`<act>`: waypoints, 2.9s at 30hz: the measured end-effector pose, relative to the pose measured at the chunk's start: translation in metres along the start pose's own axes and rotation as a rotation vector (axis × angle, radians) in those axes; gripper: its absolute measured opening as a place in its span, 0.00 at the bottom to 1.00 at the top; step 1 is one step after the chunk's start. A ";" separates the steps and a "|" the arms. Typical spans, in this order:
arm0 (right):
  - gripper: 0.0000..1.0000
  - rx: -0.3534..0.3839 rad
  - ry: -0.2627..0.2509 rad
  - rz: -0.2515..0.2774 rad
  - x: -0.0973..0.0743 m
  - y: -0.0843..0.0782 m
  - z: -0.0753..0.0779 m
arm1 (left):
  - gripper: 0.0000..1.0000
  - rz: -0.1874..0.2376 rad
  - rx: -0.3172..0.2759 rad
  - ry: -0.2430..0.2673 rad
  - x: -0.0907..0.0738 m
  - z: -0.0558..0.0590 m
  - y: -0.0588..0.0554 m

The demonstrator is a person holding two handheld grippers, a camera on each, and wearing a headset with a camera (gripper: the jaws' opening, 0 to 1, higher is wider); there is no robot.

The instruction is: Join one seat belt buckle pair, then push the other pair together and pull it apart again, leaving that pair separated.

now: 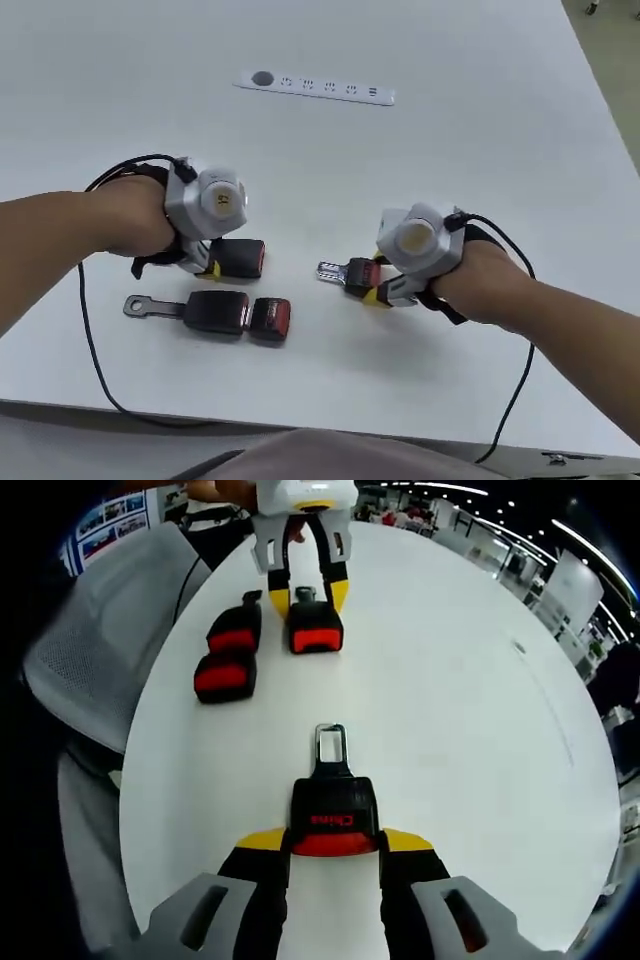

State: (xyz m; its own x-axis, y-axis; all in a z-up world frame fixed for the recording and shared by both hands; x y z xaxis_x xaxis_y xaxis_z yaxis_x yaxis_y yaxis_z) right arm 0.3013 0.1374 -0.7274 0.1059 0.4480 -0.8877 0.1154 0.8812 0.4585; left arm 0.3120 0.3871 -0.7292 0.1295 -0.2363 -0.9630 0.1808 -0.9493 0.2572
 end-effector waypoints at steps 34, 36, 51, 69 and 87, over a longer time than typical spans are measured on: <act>0.62 0.026 -0.143 0.011 -0.019 0.000 -0.001 | 0.54 0.093 -0.023 0.113 -0.014 0.004 -0.003; 0.64 0.035 -0.154 0.021 -0.024 0.001 -0.004 | 0.55 0.128 -0.052 0.141 -0.024 0.003 0.000; 0.81 0.185 -0.198 0.122 -0.044 -0.009 -0.056 | 0.80 0.217 -0.210 0.211 -0.065 0.040 -0.029; 0.99 0.306 -0.166 0.336 -0.055 0.011 -0.092 | 1.00 0.342 -0.474 0.191 -0.086 0.099 -0.077; 0.99 0.372 -0.219 0.393 -0.072 0.015 -0.095 | 1.00 0.387 -0.534 0.349 -0.107 0.100 -0.088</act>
State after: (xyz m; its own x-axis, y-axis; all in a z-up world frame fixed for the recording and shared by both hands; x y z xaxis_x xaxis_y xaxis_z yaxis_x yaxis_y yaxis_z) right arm 0.2012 0.1322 -0.6604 0.4081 0.6541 -0.6369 0.3612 0.5250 0.7707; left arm 0.1846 0.4753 -0.6571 0.5659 -0.3690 -0.7373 0.4972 -0.5607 0.6621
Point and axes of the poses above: the centre of the closed fingertips' face, and the gripper's own axes: x roughly forward along the fingers, z roughly to its right, y roughly out of its top, the point moved 6 cm from there along -x, roughly backward along the fingers, and after that the axes turned 2 degrees about y, right-handed, at the moved point
